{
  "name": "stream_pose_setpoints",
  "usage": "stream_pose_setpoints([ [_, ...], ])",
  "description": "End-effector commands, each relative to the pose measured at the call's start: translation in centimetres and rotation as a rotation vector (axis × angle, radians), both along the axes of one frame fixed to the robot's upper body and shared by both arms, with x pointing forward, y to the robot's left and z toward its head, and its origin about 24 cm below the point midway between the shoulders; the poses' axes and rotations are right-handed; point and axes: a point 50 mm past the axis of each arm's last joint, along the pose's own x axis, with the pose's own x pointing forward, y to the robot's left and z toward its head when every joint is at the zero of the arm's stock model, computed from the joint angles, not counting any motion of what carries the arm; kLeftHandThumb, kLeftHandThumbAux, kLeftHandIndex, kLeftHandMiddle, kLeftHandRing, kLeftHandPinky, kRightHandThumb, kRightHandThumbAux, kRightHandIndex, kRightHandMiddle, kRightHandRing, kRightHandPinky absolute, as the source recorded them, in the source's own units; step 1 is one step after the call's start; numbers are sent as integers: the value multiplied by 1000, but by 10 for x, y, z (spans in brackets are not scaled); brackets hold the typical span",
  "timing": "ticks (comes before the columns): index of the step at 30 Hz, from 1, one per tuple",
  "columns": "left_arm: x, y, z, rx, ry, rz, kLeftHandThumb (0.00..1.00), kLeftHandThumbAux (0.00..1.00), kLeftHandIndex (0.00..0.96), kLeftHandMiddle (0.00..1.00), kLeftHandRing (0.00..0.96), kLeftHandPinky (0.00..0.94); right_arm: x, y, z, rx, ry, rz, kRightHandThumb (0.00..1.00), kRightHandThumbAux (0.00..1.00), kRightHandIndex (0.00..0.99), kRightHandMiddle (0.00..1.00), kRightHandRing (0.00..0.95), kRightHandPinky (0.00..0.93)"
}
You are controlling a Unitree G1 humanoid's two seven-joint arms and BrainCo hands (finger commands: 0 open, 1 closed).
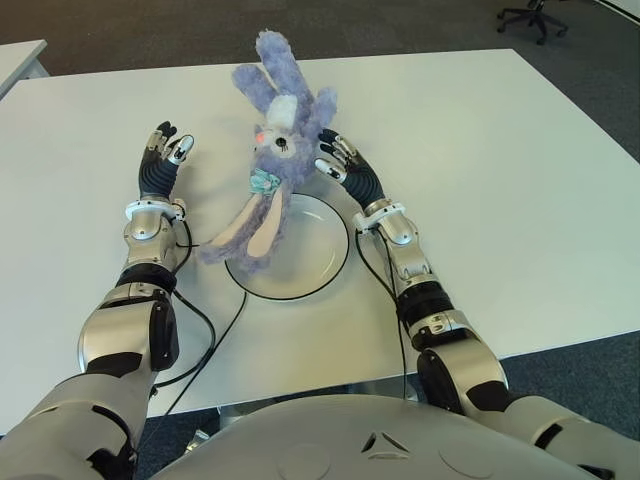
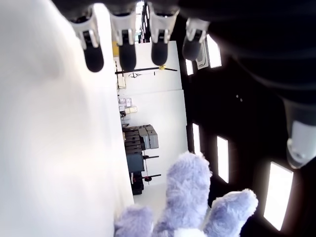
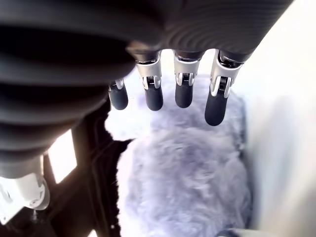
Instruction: Put the doll into the plate.
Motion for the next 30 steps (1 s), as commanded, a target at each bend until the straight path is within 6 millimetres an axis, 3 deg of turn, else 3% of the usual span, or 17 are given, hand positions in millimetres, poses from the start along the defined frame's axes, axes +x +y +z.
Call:
stream_pose_setpoints([
  [1,-27,-6,-43,-42,174,16,0,467,4,86,99,116,-17,-3,-35,34,176,-26,262,568,0,0,49,192],
  [12,-27,-6,-42,-26,171,23,0,477,14,91,104,122,-17,7,-30,255,340,8,154,511,0,0,40,125],
  [19,-26,-6,-41,-20,165,24,0,473,17,86,96,116,-19,10,-26,428,471,55,154,500,0,5,50,127],
  [30,-26,-6,-41,-23,165,20,0,477,12,92,104,119,-21,12,-21,520,607,93,147,476,0,25,60,129],
])
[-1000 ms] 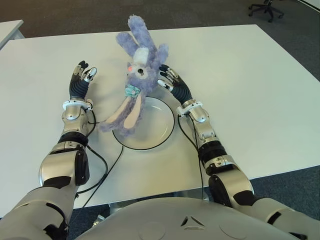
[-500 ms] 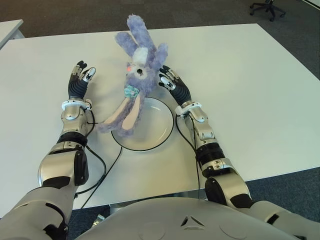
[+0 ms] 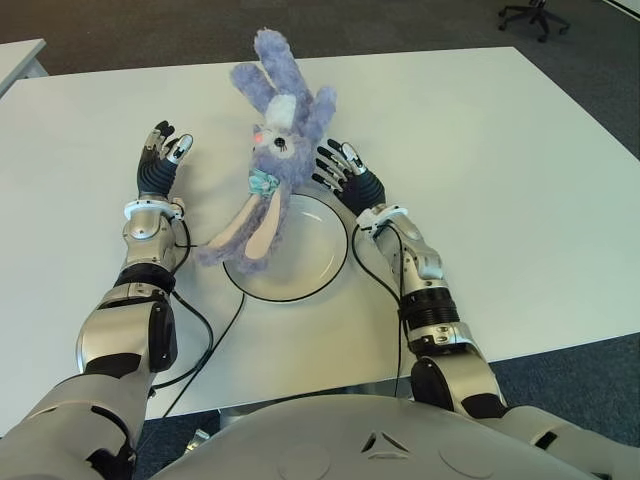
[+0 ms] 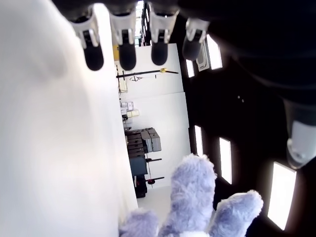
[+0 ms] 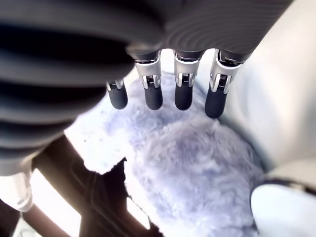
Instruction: Put the doll into the plate.
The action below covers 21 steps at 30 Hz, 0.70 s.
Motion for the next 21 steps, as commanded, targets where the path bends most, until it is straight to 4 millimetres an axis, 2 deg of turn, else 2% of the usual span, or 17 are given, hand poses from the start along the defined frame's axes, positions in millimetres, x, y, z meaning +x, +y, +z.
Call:
stream_pose_setpoints([
  [1,-26,-7,-43,-44,172,8,0,477,11,92,104,117,-15,13,-20,65,170,39,147,476,0,25,60,130],
  [13,-26,-8,-43,-51,172,5,0,471,10,94,111,150,-17,14,-16,112,254,129,96,466,0,3,57,143],
  [21,-26,-8,-42,-41,163,5,0,463,13,86,95,111,-17,15,-16,145,322,182,84,459,0,0,45,131],
])
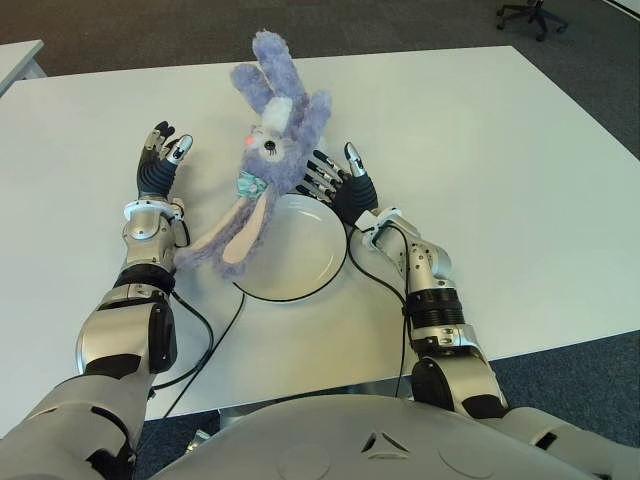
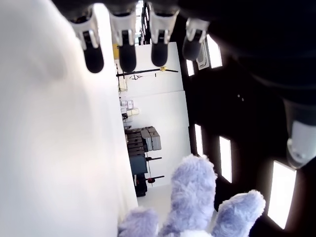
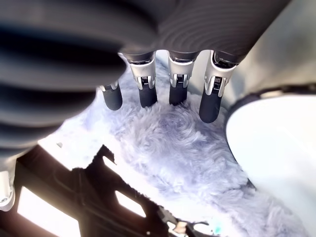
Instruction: Put the doll into the plate.
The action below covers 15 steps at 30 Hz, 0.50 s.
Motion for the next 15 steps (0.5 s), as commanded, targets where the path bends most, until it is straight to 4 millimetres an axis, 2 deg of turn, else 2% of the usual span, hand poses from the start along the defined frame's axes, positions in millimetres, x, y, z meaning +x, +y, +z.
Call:
stream_pose_setpoints([
  [1,-26,-8,-42,-40,158,5,0,463,13,86,95,112,-8,6,-16,-6,131,53,84,459,0,0,45,129],
  [6,-26,-8,-42,-33,163,4,0,462,18,91,107,166,-8,6,-16,7,176,90,82,454,0,0,35,121],
  [7,-26,-8,-42,-33,165,5,0,461,19,93,106,141,-7,7,-16,7,185,99,83,448,0,0,27,119],
  [15,-26,-8,-42,-36,165,4,0,462,14,92,99,115,-7,6,-16,-5,203,131,93,430,0,0,16,119],
])
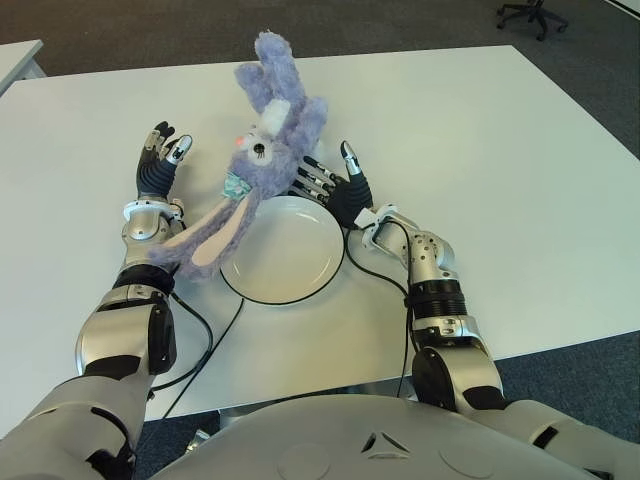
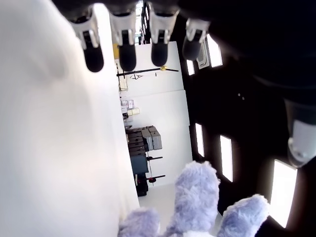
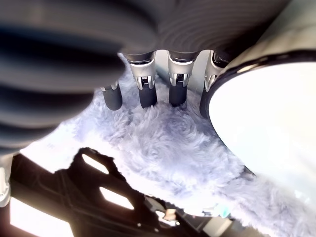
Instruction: Put the doll into the plate.
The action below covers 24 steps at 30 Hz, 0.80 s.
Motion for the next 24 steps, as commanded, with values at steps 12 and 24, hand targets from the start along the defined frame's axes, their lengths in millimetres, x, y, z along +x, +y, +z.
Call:
stream_pose_setpoints([
  [12,-25,-10,-43,-46,164,4,0,480,7,80,89,104,-6,-3,-16,-118,38,32,127,472,0,0,31,143],
  [24,-25,-10,-43,-53,165,6,0,475,9,80,91,105,-4,-6,-16,-153,-27,-8,185,507,1,0,32,118],
])
